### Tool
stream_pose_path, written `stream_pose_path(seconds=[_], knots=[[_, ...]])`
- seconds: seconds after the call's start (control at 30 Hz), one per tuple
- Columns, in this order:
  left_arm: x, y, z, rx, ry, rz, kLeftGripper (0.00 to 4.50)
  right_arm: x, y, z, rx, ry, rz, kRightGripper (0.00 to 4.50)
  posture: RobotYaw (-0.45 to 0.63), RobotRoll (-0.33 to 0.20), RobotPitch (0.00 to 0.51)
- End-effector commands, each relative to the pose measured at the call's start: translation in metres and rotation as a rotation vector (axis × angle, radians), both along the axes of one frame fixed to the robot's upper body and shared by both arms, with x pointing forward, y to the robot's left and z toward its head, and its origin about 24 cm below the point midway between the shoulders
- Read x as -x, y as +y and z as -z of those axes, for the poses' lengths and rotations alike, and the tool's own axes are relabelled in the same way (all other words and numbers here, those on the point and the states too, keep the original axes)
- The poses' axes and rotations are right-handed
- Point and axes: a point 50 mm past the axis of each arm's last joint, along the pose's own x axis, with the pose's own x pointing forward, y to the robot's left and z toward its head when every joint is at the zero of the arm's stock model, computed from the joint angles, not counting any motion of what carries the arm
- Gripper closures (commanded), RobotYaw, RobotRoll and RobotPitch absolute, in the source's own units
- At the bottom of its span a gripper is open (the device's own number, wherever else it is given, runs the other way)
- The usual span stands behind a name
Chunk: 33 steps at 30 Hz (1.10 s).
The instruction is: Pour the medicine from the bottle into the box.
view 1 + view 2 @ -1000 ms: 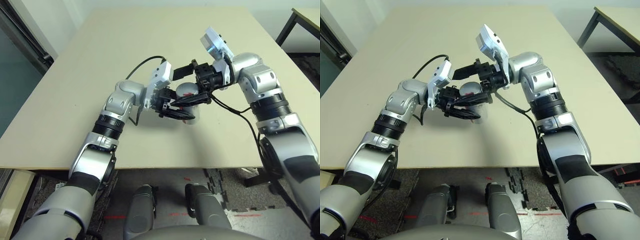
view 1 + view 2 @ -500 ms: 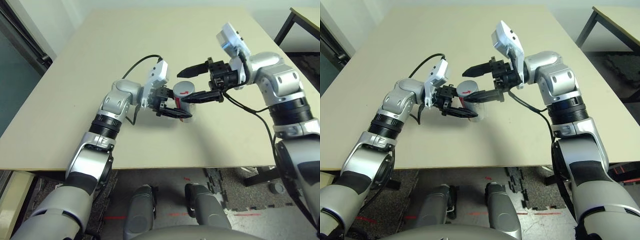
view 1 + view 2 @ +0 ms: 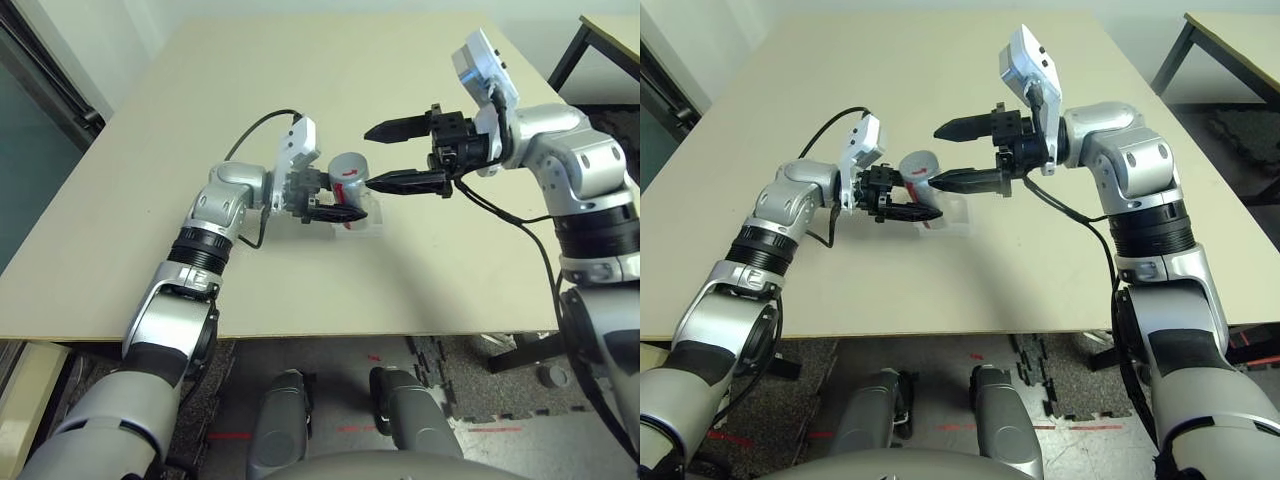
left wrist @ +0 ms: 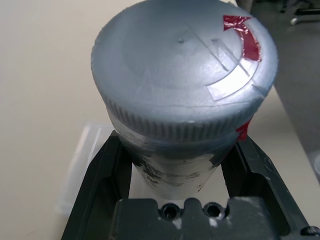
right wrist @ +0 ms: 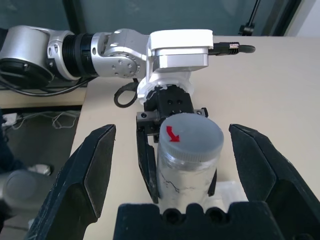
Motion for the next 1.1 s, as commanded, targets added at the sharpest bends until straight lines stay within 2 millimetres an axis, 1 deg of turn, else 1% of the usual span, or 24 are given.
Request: stream_pose_path(seconds=[0.03, 0.27, 0.53, 0.7, 0.83, 1.1], knots=[[-0.001, 0.0, -0.005, -0.039, -0.036, 0.009, 1.75, -0.005, 0.005, 0.002, 0.013, -0.025, 0.026, 0.0, -0.02, 0.0, 0.094], [-0.002, -0.005, -0.014, -0.037, -0.065, 0.019, 1.75, -0.02, 0.016, 0.005, 0.049, -0.083, 0.106, 0.0, -0.01, 0.0, 0.087], [-0.001, -0.007, -0.016, -0.039, -0.072, 0.031, 1.75, -0.022, 0.026, 0.008, 0.072, -0.09, 0.077, 0.0, 0.0, 0.0, 0.082], [-0.001, -0.009, -0.017, -0.039, -0.075, 0.039, 1.75, -0.024, 0.029, 0.009, 0.073, -0.093, 0.086, 0.0, 0.0, 0.0, 0.082], [0.0, -0.009, -0.016, -0.039, -0.074, 0.046, 1.75, -0.027, 0.026, 0.009, 0.066, -0.09, 0.103, 0.0, 0.0, 0.0, 0.082], [0.003, -0.004, -0.013, -0.045, -0.065, 0.041, 1.75, -0.032, 0.011, 0.005, 0.044, -0.079, 0.151, 0.0, -0.01, 0.0, 0.08]])
